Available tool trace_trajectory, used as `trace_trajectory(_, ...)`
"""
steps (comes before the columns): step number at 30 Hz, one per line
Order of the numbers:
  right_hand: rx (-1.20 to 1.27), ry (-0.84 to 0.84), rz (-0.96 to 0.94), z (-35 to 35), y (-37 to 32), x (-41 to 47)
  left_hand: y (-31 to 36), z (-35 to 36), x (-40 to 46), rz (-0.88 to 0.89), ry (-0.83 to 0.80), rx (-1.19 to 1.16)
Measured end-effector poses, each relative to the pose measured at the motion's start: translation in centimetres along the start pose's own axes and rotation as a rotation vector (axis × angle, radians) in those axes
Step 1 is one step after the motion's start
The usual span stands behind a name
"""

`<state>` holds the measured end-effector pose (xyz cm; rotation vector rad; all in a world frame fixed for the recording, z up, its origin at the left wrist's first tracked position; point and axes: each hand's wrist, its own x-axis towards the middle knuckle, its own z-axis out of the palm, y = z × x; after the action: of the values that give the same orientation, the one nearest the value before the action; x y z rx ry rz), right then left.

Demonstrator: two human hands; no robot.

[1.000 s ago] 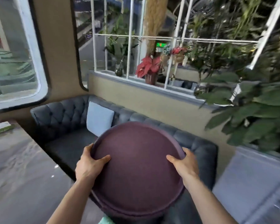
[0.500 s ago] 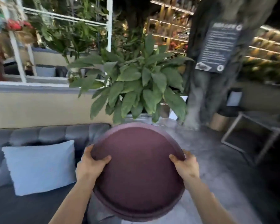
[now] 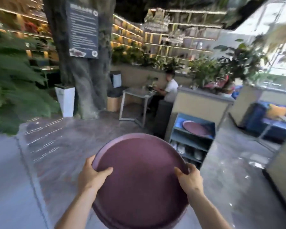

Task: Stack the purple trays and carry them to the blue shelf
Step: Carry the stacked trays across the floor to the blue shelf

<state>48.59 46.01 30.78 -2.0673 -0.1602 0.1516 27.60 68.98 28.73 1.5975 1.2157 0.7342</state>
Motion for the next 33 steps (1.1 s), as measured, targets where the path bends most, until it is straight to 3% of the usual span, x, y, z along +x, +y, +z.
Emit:
trace_trajectory(8,0.023,0.231,0.145,-13.6,7.7,5.7,5.8,16.7,-4.1,0.096,-0.216,0.073)
trace_trajectory(15,0.021,0.322,0.198,-20.9,11.9,11.8,9.0,27.5,-7.1,0.110,-0.268,0.105)
trace_trajectory(23,0.054,0.354,0.249,-24.0,14.4,17.1,11.6,34.8,-6.9,0.140,-0.286,0.142)
trace_trajectory(33,0.066,0.350,0.263,-22.4,14.1,25.7,13.5,41.8,-1.2,0.127,-0.306,0.142)
